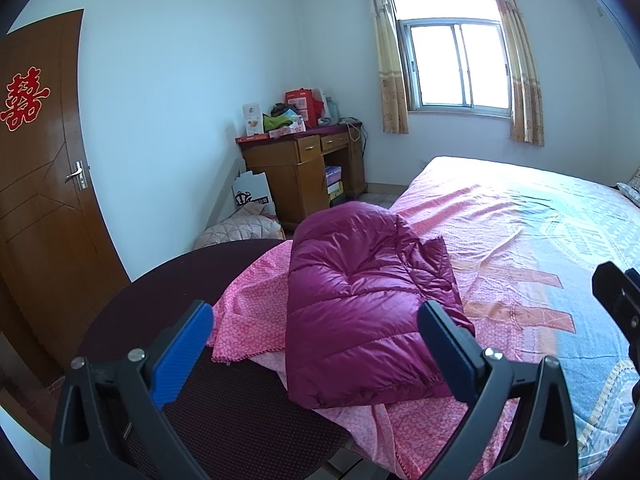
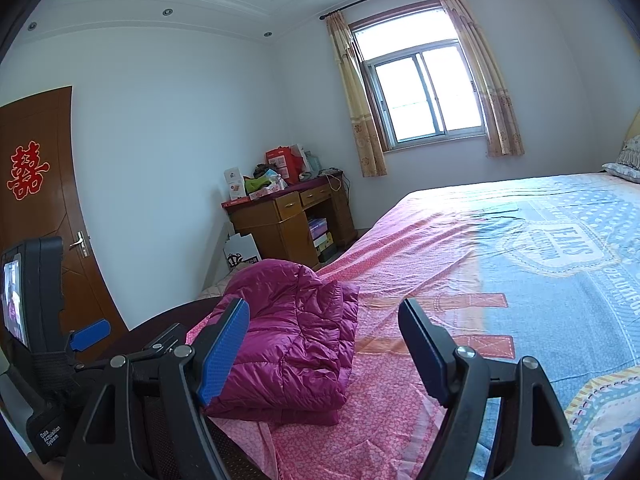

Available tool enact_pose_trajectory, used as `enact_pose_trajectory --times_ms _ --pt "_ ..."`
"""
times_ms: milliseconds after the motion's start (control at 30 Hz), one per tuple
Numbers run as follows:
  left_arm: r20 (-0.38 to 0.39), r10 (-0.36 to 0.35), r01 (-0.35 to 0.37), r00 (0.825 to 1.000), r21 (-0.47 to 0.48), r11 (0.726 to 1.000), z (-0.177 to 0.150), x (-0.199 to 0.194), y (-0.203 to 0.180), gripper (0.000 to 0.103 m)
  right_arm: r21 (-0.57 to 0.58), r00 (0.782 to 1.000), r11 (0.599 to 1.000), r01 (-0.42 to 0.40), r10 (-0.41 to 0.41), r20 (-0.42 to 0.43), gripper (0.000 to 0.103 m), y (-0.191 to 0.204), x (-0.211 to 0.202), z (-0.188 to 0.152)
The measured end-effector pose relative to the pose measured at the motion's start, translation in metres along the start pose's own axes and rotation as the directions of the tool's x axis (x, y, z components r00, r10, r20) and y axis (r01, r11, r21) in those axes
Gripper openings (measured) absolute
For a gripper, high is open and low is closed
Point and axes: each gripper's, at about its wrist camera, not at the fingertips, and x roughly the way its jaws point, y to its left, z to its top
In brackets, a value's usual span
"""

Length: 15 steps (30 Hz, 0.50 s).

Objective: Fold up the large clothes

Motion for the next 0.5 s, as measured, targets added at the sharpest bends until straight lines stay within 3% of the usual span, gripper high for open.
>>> enact_pose_trajectory --times_ms 500 --pt "-0.019 0.000 0.000 1.000 -0.005 1.000 0.0015 0.0049 0.0027 0.103 0.006 1.000 1.000 0.008 -0.008 -0.009 0.078 0.0022 0.0020 -0.0029"
